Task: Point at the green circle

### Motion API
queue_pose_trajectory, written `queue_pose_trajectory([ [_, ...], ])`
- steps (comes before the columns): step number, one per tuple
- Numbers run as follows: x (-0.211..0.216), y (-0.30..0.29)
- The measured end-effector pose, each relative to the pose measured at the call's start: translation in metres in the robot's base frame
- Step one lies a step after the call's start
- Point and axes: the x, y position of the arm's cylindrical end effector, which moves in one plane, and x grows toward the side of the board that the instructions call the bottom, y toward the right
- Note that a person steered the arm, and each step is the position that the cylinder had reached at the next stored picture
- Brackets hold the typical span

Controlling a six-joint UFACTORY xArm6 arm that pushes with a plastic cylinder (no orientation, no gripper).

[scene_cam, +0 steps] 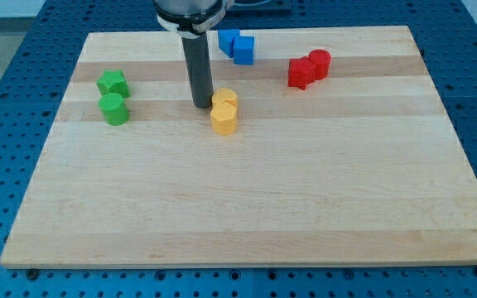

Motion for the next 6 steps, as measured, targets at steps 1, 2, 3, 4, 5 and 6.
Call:
queue_pose_trajectory([
  [1, 0.008, 0.0],
  [2, 0.034, -0.022],
  [3, 0.057, -0.065],
  [4, 0.062, -0.119],
  [5, 0.044, -0.158],
  [6, 0.029, -0.164],
])
